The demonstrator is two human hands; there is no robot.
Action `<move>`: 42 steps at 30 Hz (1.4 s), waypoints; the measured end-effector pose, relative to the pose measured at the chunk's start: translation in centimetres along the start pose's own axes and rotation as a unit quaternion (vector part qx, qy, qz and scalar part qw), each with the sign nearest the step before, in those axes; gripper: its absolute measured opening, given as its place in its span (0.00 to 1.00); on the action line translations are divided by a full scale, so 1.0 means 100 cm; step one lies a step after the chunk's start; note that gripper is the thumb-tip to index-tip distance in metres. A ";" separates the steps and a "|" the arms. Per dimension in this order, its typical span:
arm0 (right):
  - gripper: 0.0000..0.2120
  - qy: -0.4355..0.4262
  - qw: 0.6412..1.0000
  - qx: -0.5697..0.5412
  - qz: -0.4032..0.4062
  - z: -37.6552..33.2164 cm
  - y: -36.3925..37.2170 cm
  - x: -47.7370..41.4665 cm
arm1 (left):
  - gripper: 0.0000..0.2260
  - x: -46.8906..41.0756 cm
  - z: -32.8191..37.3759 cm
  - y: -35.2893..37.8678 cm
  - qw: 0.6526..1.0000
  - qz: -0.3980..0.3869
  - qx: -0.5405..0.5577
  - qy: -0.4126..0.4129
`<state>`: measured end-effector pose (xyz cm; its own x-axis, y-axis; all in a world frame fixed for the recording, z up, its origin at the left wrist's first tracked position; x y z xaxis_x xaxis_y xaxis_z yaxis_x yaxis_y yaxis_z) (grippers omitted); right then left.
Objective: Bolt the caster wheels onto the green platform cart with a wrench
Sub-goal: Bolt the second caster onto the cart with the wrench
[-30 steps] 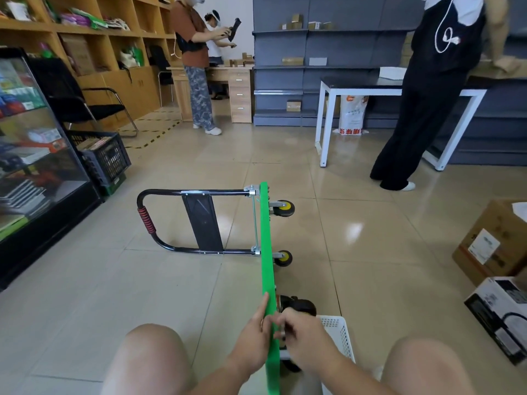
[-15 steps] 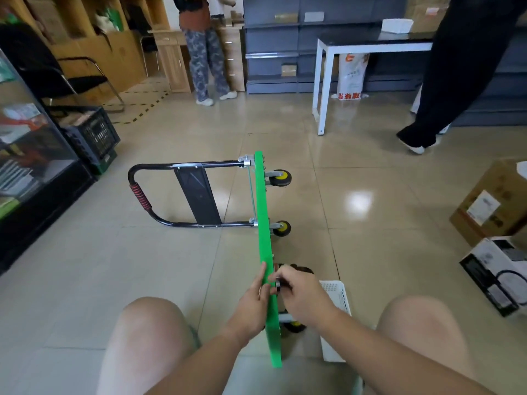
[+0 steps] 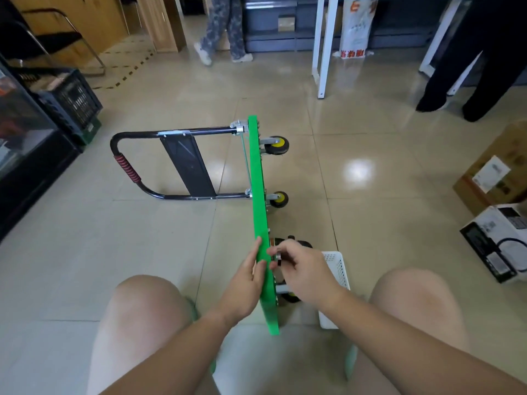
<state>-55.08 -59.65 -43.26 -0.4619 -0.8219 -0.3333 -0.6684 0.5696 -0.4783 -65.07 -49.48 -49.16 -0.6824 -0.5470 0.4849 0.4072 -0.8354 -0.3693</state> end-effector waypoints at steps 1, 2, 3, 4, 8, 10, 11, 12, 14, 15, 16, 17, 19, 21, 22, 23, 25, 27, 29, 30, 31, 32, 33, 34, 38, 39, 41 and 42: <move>0.11 0.007 1.000 0.000 -0.005 0.004 0.000 -0.003 | 0.23 -0.002 -0.001 0.001 1.000 -0.002 -0.001 -0.003; 0.12 0.010 1.000 -0.004 -0.007 0.004 -0.001 -0.006 | 0.23 -0.002 0.002 -0.001 1.000 -0.007 0.009 -0.003; 0.12 0.014 1.000 -0.010 -0.008 0.006 -0.001 -0.009 | 0.23 -0.005 0.002 -0.001 1.000 -0.015 0.025 -0.009; 0.13 0.013 1.000 -0.012 -0.007 0.008 0.000 -0.011 | 0.23 -0.006 0.001 -0.001 0.999 -0.023 0.038 -0.019; 0.13 -0.020 1.000 -0.008 -0.014 0.007 0.001 -0.023 | 0.23 -0.021 0.008 -0.002 0.998 -0.044 0.045 -0.024; 0.13 0.006 0.999 -0.040 -0.011 0.015 0.002 -0.029 | 0.24 -0.027 0.009 -0.003 0.998 -0.047 0.044 -0.014; 0.15 0.026 0.997 -0.067 -0.001 0.020 0.000 -0.033 | 0.26 -0.032 0.009 -0.003 0.998 -0.051 0.047 -0.007; 0.17 0.045 0.994 -0.101 0.010 0.025 -0.001 -0.038 | 0.29 -0.036 0.007 -0.003 0.997 -0.057 0.048 -0.008; 0.17 0.069 0.985 -0.158 0.027 0.034 -0.003 -0.048 | 0.33 -0.043 0.001 -0.002 0.997 -0.067 0.048 -0.010; 0.16 0.077 0.981 -0.172 0.032 0.038 -0.004 -0.054 | 0.34 -0.045 -0.001 0.000 0.996 -0.072 0.049 -0.007; 0.16 0.086 0.979 -0.183 0.036 0.041 -0.004 -0.058 | 0.33 -0.045 -0.003 0.002 0.996 -0.076 0.056 -0.001; 0.15 0.096 0.976 -0.193 0.040 0.045 -0.003 -0.062 | 0.33 -0.046 -0.005 0.004 0.995 -0.077 0.068 0.007; 0.14 0.125 0.968 -0.214 0.045 0.052 -0.001 -0.067 | 0.34 -0.048 -0.011 0.006 0.994 -0.067 0.082 0.014; 0.12 0.141 0.965 -0.215 0.044 0.058 -0.001 -0.072 | 0.33 -0.049 -0.013 0.008 0.994 -0.052 0.093 0.019; 0.11 0.147 0.965 -0.215 0.042 0.060 -0.002 -0.074 | 0.33 -0.049 -0.013 0.010 0.994 -0.046 0.100 0.021; 0.10 0.150 0.964 -0.214 0.038 0.063 -0.002 -0.077 | 0.32 -0.049 -0.013 0.010 0.993 -0.040 0.110 0.023; 0.10 0.151 0.966 -0.210 0.025 0.065 -0.001 -0.079 | 0.32 -0.049 -0.012 0.011 0.991 -0.038 0.125 0.025; 0.10 0.144 0.969 -0.197 0.028 0.061 -0.003 -0.081 | 0.32 -0.049 -0.011 0.011 0.990 -0.040 0.131 0.026; 0.10 0.137 0.967 -0.206 0.062 0.054 -0.012 -0.082 | 0.32 -0.048 -0.011 0.011 0.989 -0.048 0.134 0.027; 0.09 0.127 0.964 -0.216 0.085 0.049 -0.021 -0.083 | 0.32 -0.048 -0.011 0.011 0.989 -0.051 0.134 0.029; 0.08 0.111 0.963 -0.224 0.105 0.044 -0.030 -0.083 | 0.32 -0.048 -0.011 0.010 0.989 -0.053 0.132 0.031; 0.09 0.093 0.962 -0.228 0.117 0.038 -0.039 -0.081 | 0.32 -0.048 -0.011 0.010 0.990 -0.055 0.129 0.030; 0.10 0.074 0.963 -0.230 0.122 0.033 -0.046 -0.077 | 0.32 -0.048 -0.011 0.010 0.990 -0.059 0.126 0.028; 0.12 0.059 0.963 -0.231 0.123 0.029 -0.051 -0.070 | 0.32 -0.048 -0.011 0.009 0.990 -0.062 0.124 0.025; 0.15 0.037 0.969 -0.213 0.120 0.022 -0.042 -0.030 | 0.32 -0.047 -0.012 0.007 0.989 -0.079 0.126 0.018; 0.14 0.026 0.972 -0.199 0.123 0.021 -0.038 -0.022 | 0.32 -0.048 -0.012 0.006 0.989 -0.082 0.125 0.015; 0.13 -0.012 0.980 -0.157 0.124 0.017 -0.033 -0.011 | 0.33 -0.048 -0.013 0.007 0.989 -0.082 0.123 0.010; 0.13 -0.034 0.983 -0.130 0.123 0.014 -0.032 -0.008 | 0.33 -0.048 -0.012 0.007 0.989 -0.081 0.123 0.008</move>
<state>-51.77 -60.80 -42.66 -0.5945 -0.6517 -0.4711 -0.6714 0.7246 -0.1551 -62.27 -47.34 -52.73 -0.7599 -0.4056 0.5080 0.4254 -0.9012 -0.0831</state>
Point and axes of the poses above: each hand's wrist, its own x-axis away from the middle knuckle, its own y-axis out of the palm, z = x × y, the point moved 7 cm from there along -x, towards the middle knuckle, and after that the axes turned 15 degrees about -y, right-handed, at the moved point
